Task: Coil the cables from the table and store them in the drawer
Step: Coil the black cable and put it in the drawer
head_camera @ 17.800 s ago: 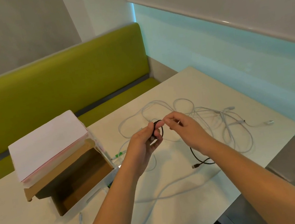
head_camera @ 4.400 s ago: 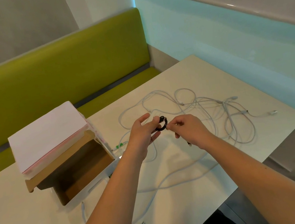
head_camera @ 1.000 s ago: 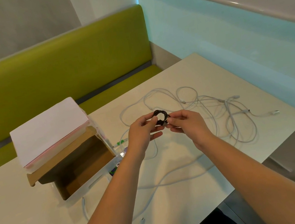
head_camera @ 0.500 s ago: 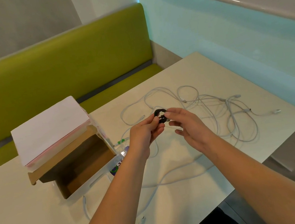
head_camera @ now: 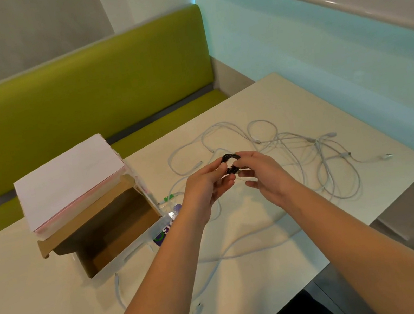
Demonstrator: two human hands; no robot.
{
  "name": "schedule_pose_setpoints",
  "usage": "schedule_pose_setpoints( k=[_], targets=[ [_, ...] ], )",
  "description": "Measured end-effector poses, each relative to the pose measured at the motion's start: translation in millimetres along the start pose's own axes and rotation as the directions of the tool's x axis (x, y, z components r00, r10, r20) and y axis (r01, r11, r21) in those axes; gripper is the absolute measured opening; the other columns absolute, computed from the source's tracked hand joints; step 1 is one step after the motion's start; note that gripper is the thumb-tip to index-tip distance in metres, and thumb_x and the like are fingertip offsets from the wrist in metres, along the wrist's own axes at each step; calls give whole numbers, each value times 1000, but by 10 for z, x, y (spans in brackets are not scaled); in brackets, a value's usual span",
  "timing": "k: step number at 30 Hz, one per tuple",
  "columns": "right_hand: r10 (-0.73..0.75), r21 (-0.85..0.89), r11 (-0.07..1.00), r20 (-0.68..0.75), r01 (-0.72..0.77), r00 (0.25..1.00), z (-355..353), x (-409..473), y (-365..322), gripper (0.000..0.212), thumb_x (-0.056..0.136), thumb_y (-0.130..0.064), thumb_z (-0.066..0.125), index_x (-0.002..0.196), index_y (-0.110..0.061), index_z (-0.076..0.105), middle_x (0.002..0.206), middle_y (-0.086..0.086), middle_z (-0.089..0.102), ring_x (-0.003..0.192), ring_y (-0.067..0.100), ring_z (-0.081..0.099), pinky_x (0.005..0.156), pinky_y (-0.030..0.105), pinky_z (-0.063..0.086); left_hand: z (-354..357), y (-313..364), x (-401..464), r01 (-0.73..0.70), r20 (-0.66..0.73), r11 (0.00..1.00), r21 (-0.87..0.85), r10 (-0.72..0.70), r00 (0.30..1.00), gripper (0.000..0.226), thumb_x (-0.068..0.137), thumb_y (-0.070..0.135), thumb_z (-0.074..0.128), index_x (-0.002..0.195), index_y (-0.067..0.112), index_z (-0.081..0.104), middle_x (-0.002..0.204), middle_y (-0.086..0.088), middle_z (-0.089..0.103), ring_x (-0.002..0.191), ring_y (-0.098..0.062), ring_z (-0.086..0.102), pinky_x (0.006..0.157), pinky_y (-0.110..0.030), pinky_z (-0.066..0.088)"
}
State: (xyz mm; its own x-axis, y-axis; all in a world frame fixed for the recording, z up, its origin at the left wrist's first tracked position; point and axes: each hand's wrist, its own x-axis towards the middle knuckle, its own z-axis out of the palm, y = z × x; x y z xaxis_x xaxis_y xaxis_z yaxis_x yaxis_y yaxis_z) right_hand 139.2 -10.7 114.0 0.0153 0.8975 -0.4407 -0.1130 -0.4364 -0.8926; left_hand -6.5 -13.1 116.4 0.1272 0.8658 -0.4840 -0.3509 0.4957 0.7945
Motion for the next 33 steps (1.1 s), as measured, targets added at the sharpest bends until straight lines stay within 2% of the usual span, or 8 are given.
schedule_pose_setpoints(
  k=[5,11,16,19,22,26,31,33],
  targets=[
    [52,-105,993,11,-51,999,18,-15,6,28,90,-34,60,110,-16,68,112,0,63,98,15,58,89,39,50,-65,-17,3,-65,-7,995,79,65,998,22,93,7,64,113,13,71,106,-15,73,88,-21,69,83,-29,59],
    [99,-87,992,99,-90,990,73,-9,-44,29,91,-29,63,112,-10,67,117,3,63,109,21,62,85,51,57,-121,-7,41,-125,-66,987,101,132,989,24,94,4,62,116,8,70,99,-14,73,75,-17,69,74,-22,59],
    [53,-248,967,5,-51,999,152,11,-105,22,89,-30,66,98,-11,68,90,-1,63,80,15,60,80,42,59,-147,-3,70,-151,-104,981,125,164,981,24,93,4,63,116,7,70,95,-13,73,73,-17,69,71,-22,59],
    [81,-221,973,69,-64,994,197,11,-71,19,94,-25,60,99,-7,64,80,6,66,68,18,61,75,43,60,-189,-43,60,-133,-120,986,104,145,982,25,91,4,65,115,7,71,100,-16,74,84,-26,71,78,-28,59],
    [101,-190,979,127,-76,987,241,24,-45,15,93,-20,62,95,-5,62,80,11,67,71,22,63,75,46,61,-266,-58,48,-102,-134,993,60,109,985,23,89,4,67,111,8,72,101,-18,74,93,-34,72,86,-34,59],
    [81,-229,972,120,-52,989,360,98,-24,21,87,-12,69,102,1,63,81,15,63,61,19,60,75,44,61,-397,-81,17,-107,-182,992,66,118,976,23,91,5,66,113,7,71,101,-17,74,85,-26,72,78,-28,60],
    [84,-300,953,117,-45,990,552,179,96,42,81,-38,77,110,-12,62,101,6,68,75,20,67,72,34,61,-599,2,-14,-87,-252,996,8,86,964,25,94,10,63,117,6,68,105,-13,74,93,-21,72,80,-26,59],
    [145,-289,953,174,-90,974,628,215,169,43,81,-37,77,110,-8,64,103,10,70,80,23,71,75,34,61,-700,21,-52,-49,-230,998,-50,36,972,26,95,9,60,120,2,66,107,-15,72,93,-23,71,79,-27,59]
  ],
)
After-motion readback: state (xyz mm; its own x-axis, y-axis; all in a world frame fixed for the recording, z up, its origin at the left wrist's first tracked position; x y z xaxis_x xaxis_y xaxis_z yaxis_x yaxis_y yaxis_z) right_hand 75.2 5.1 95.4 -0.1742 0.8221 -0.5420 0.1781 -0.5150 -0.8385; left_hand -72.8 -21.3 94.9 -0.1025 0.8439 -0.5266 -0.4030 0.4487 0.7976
